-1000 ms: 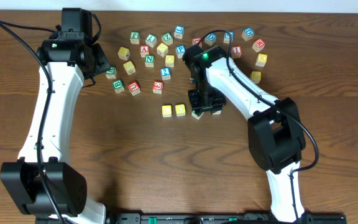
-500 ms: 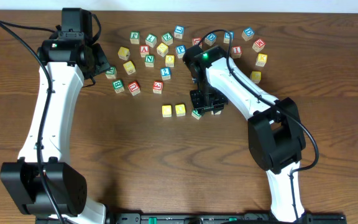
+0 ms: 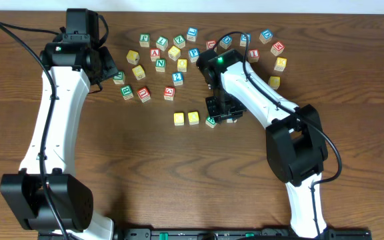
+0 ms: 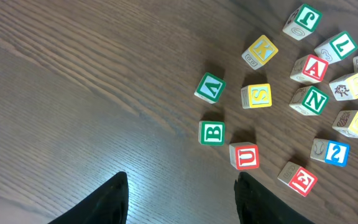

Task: Spell out CORL

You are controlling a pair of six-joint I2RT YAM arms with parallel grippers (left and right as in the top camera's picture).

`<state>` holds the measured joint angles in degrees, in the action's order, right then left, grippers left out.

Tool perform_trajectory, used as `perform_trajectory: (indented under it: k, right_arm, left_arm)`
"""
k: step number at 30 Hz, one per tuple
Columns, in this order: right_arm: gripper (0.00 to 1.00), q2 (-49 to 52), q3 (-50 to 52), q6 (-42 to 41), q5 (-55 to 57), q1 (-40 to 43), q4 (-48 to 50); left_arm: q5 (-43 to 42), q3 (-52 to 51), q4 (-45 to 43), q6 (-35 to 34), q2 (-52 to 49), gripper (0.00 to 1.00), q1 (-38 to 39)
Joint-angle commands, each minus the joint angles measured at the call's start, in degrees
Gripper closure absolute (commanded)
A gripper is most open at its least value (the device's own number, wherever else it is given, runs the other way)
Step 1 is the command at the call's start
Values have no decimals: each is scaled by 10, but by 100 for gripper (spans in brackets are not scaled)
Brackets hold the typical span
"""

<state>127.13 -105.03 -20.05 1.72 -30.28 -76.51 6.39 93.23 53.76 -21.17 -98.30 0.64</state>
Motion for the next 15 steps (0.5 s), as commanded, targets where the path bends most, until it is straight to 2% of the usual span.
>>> perform_trajectory:
  k: [1, 9, 15]
  right_arm:
    - [65, -3, 12, 4, 9, -2, 20]
    - [67, -3, 24, 4, 9, -3, 35]
    - [74, -3, 35, 4, 9, -10, 41]
  left_arm:
    - [7, -1, 2, -5, -3, 46, 0]
    - [7, -1, 2, -5, -3, 46, 0]
    - [7, -1, 2, -5, -3, 46, 0]
